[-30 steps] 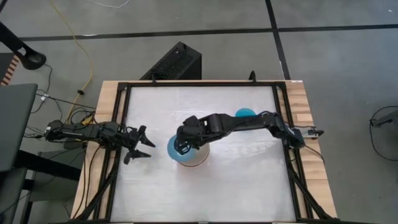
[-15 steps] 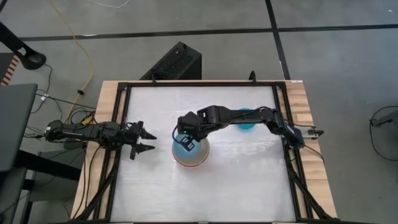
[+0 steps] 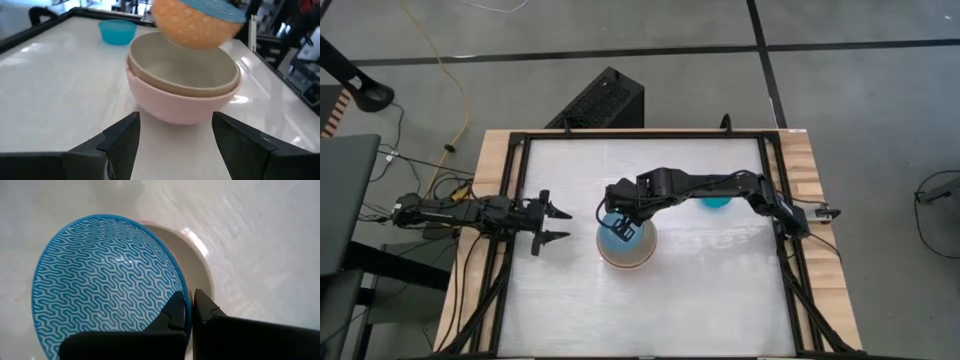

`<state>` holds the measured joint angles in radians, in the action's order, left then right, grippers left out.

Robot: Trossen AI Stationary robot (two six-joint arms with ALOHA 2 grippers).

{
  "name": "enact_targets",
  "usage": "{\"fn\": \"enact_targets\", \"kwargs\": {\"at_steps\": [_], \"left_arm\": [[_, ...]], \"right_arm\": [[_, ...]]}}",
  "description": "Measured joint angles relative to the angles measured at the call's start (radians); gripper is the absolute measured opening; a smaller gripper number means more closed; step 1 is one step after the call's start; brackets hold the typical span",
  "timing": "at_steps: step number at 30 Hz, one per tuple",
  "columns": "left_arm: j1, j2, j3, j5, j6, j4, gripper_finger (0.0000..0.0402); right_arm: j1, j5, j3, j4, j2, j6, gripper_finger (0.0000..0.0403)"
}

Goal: Nest bowls inside each other by size order
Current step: Stack the blue bowl on top of the gray bowl

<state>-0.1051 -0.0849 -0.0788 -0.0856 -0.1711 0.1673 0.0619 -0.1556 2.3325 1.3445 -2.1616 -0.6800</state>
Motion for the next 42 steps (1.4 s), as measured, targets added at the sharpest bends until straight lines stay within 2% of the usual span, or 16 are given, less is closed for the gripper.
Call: {"fn": "enact_targets", "kwargs": {"at_steps": [7,14,22,36,42], "left_arm": [[0.000,0.000,-0.003,-0.007,0.079,0.026,0.0238],[0.000,0.000,-0.003,-0.020,0.080,0.027,0.0238],[0.000,0.000,-0.003,-0.032,0.079,0.027,0.0238],[0.000,0.000,-0.003,-0.035,0.077,0.026,0.0238],[0.000,0.000,-0.003,-0.051,0.077,0.025,0.0238]], "right_arm": [[0.008,-0.035,0.000,0.002,-0.001,-0.024,0.0000],[0.015,-0.066,-0.006,-0.002,-0.002,-0.053,0.0000],[0.031,-0.056,-0.141,-0.083,-0.004,-0.080,0.0000],[0.027,-0.083,-0.156,-0.112,-0.003,-0.090,0.0000],[0.027,-0.050,-0.264,-0.168,-0.006,-0.103,0.0000]]}}
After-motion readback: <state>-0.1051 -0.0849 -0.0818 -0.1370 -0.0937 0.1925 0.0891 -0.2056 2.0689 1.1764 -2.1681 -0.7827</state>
